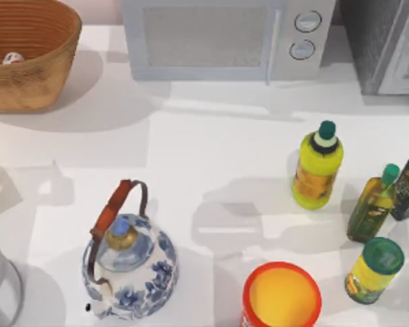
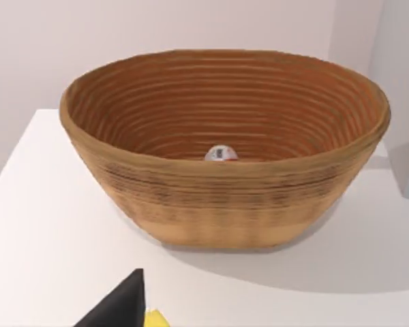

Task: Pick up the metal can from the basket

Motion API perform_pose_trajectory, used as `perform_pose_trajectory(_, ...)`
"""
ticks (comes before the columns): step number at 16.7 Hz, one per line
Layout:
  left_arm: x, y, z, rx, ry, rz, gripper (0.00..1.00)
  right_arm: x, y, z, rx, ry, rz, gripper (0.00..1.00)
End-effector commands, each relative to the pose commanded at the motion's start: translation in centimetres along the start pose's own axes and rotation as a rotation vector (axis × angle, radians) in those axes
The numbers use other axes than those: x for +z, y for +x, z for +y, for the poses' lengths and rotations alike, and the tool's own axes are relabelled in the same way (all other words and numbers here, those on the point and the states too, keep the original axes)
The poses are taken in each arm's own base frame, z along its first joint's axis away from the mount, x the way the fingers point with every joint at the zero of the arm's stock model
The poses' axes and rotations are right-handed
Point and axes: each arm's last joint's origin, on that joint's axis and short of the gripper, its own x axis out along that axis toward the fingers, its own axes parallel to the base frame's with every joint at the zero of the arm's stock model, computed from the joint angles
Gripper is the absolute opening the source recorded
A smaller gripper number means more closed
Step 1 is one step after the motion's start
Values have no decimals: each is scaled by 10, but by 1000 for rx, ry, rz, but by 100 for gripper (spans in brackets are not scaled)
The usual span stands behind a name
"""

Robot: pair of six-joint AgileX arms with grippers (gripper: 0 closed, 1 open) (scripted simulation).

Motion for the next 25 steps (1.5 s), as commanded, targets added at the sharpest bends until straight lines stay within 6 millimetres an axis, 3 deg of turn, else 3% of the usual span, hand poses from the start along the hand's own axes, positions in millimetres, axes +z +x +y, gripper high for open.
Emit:
perform_pose_trajectory(4,68,48,7,7,2,195,100,0,0,0,0,0,0,100)
perform_pose_trajectory(7,105,107,14,3,2,352,100,0,0,0,0,0,0,100)
perform_pose_trajectory(10,120,177,21,-10,2,508,100,0,0,0,0,0,0,100)
perform_pose_trajectory(13,113,248,26,-28,0,655,100,0,0,0,0,0,0,100)
perform_pose_trajectory(18,67,339,29,-64,-3,855,100,0,0,0,0,0,0,100)
perform_pose_trajectory(22,32,376,29,-86,-6,952,100,0,0,0,0,0,0,100)
perform_pose_trajectory(25,23,384,28,-91,-7,974,100,0,0,0,0,0,0,100)
